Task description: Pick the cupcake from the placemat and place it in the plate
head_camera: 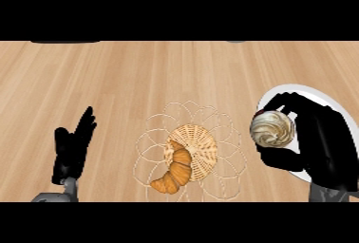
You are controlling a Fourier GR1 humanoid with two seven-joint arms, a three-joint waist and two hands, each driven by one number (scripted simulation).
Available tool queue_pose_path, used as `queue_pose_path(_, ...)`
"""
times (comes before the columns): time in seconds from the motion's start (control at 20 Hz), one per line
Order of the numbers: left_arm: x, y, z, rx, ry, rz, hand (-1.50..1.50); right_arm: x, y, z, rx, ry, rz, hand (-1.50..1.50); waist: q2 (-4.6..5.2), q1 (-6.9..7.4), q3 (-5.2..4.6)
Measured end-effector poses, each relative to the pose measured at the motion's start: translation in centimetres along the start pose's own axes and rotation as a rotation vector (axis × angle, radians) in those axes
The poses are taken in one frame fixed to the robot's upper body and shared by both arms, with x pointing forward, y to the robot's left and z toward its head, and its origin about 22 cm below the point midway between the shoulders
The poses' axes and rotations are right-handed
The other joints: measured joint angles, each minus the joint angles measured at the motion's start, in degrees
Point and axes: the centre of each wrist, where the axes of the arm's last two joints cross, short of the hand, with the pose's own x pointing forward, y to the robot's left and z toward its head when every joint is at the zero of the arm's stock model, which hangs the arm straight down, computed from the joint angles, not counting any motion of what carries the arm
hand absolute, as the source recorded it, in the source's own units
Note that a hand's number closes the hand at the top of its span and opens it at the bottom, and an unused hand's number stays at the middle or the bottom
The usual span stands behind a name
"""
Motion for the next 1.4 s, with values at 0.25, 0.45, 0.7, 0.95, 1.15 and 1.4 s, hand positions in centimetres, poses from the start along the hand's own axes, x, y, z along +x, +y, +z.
queue_pose_path(0.25,0.4,0.4,-0.2,-0.011,-0.003,-0.002,0.0,-2.4,-1.9,-0.9,-0.054,0.102,0.001,1.5,0.14,0.39,0.0)
queue_pose_path(0.45,0.1,-0.1,-0.3,-0.003,-0.005,-0.003,0.0,-4.4,-2.2,-2.4,-0.065,0.156,0.007,1.5,0.2,0.57,0.0)
queue_pose_path(0.7,-0.2,-0.2,0.0,-0.012,0.0,0.001,0.0,-8.1,-1.5,-3.9,-0.041,0.213,0.025,1.5,0.24,0.73,0.01)
queue_pose_path(0.95,-0.3,-0.5,-0.3,-0.017,-0.002,-0.002,0.0,-11.8,-0.8,-5.4,0.009,0.258,0.052,1.5,0.29,0.81,0.02)
queue_pose_path(1.15,0.0,-0.4,-0.3,-0.018,-0.009,-0.001,0.0,-14.3,0.6,-6.1,0.123,0.3,0.052,1.5,0.33,0.96,0.03)
queue_pose_path(1.4,-0.3,-0.7,-0.3,-0.018,-0.011,-0.01,0.0,-17.5,2.1,-6.1,0.301,0.338,0.029,-1.5,0.39,1.03,0.03)
